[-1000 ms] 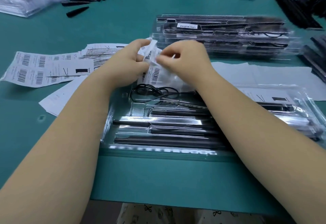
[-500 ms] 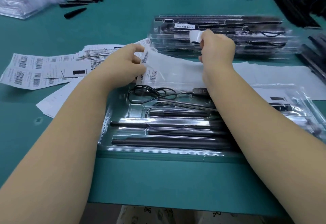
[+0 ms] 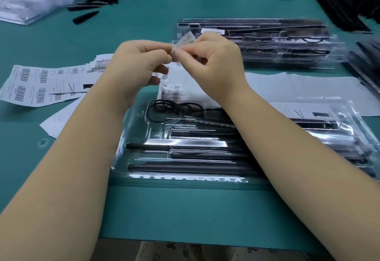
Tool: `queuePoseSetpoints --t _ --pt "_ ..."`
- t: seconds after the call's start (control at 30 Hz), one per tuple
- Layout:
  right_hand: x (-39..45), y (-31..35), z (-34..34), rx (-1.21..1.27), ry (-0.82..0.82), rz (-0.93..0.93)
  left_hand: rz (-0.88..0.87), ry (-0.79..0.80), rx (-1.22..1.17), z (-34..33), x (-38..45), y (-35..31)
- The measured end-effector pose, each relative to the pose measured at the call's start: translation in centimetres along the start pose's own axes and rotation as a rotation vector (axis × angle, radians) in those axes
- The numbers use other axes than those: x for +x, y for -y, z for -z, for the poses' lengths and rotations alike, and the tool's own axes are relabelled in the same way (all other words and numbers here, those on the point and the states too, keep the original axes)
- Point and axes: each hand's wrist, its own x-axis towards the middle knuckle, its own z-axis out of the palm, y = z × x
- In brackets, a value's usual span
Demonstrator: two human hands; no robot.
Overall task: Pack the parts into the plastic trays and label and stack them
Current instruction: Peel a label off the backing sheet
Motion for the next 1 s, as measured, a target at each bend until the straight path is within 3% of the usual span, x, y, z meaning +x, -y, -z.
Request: queuePoseSetpoints --t 0.13,0.3,0.4,0.57,0.7,0.77,0.9,0.93,1.0 --pt "0.2 -0.1 0.1 0.096 0.005 -0.095 0.058 -0.034 -0.080 0.2 0.4 0.1" --pt "0.8 -0.8 0.8 0.105 0.041 -0.260 0.012 0.099 -0.016 0.1 0.2 0.2" --pt "1.0 -0.9 1.4 0.311 -0.059 -0.420 -0.023 0.134 0.050 -0.5 0.0 0.1" --pt "1.9 -1.8 3.6 0.646 -0.322 -0.671 -0.197 0.297 0.670 -1.1 -0.5 0.9" --pt "3.1 -2.5 6.5 0.906 -0.339 -0.691 -0.195 0.379 0.738 -1.0 -0.6 0.8" --pt "3.4 -2.7 8.7 0.776 -0.134 -0.603 -0.189 0.374 0.727 -1.0 -0.4 1.0" --pt "1.5 -2.6 10.9 0.020 0.651 -0.436 -0.186 0.379 0.706 -1.0 -0.2 1.2" --pt "0.6 -2.6 10.6 -0.159 0.785 -0.424 -0.186 0.378 0.701 -1.0 -0.1 1.3" --pt "-1.1 -3.1 9.8 -0.306 0.877 -0.415 -0.190 0.376 0.704 -1.0 0.0 1.3"
